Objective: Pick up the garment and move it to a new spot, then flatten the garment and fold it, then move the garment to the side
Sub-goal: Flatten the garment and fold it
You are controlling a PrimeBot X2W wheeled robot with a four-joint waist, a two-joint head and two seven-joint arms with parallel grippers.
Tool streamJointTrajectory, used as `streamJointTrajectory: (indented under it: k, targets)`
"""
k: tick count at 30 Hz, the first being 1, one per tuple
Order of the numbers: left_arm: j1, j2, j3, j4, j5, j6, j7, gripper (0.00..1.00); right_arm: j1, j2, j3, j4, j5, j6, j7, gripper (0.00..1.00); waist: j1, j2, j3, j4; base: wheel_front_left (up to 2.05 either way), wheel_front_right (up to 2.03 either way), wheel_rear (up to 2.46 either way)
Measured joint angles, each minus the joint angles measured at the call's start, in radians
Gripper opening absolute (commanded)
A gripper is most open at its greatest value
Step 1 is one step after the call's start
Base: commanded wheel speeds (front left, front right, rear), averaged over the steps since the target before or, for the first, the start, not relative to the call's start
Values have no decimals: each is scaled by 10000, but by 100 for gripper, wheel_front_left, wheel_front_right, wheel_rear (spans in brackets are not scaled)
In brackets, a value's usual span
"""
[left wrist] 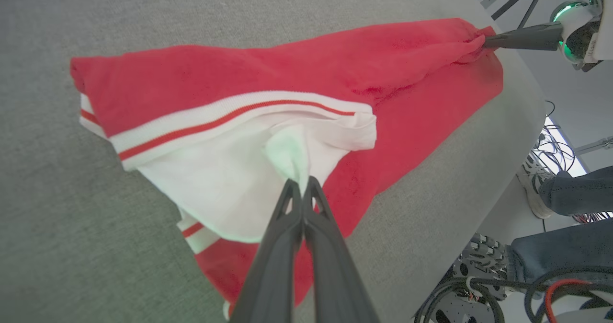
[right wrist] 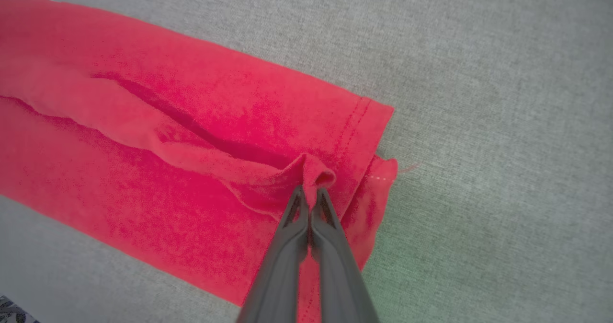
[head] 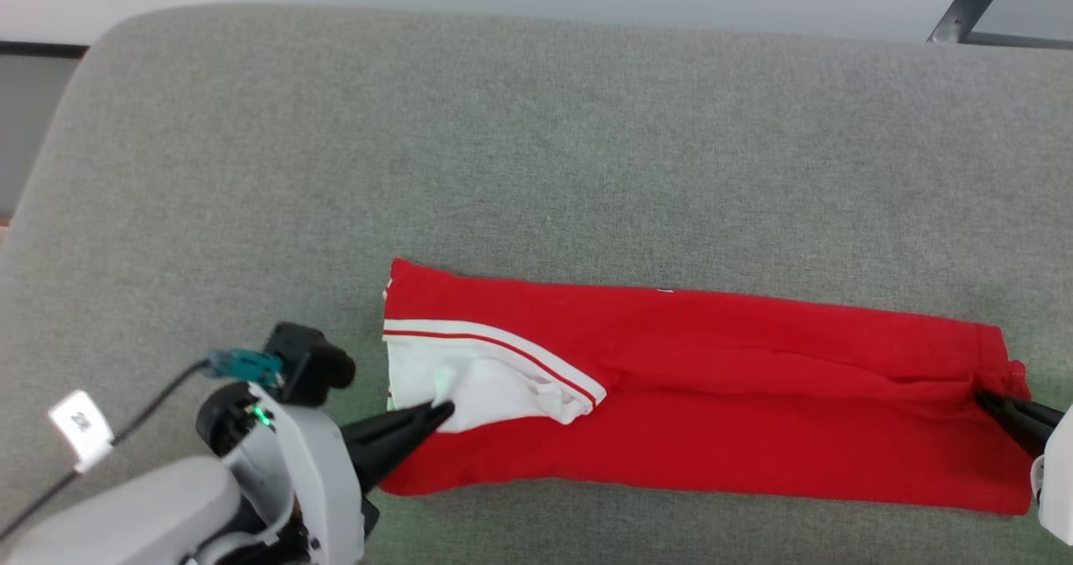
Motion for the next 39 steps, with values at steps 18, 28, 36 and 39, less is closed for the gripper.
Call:
streamJointTrajectory:
  k: [18,28,36,39]
  targets:
    - [680,-1233,247,1517,754,516,-1304,100,149,761,-510,134,-675,0,-270,100,0,0,78,42,0,0,0]
    - [1558,-1626,1988,1312,980,1933,-2420,100,171,4,-1118,-56,-61,0,1864,100,0,0,-376,311,0,0,0]
    - [3375,-2949,4939,1229,2963,2543,-2433,100,57,-159,-1802,573,387,0,3480,100,0,0,-524,862,0,0,0]
    - [3954,-3350,5843,1373,3532,2351,-2451,100,-57,-138,-1987,826,378,0,3774,100,0,0,-544,1094,0,0,0]
